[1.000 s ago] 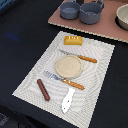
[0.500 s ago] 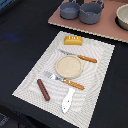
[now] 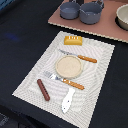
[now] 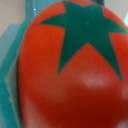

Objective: Interact with the objects in diverse but meaningful ways.

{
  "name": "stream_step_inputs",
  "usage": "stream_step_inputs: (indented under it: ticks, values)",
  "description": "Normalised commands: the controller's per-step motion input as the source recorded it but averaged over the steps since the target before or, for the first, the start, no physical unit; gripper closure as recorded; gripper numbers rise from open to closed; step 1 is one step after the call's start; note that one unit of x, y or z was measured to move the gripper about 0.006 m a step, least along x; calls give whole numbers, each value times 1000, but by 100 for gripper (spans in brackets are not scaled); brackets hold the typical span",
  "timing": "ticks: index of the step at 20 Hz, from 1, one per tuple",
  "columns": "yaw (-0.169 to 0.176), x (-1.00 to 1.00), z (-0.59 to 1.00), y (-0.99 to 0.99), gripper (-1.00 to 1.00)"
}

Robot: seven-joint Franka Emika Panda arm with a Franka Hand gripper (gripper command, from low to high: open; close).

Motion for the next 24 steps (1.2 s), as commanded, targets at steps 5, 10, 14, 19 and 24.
stream_step_inputs:
  ticks: [5, 10, 14, 19, 24]
  values:
    - [1, 39, -306, 172, 100]
    - [0, 1, -361, 153, 100]
    - [0, 2, -365, 181, 100]
    - [0, 0, -368, 169, 100]
    - [0, 0, -361, 138, 100]
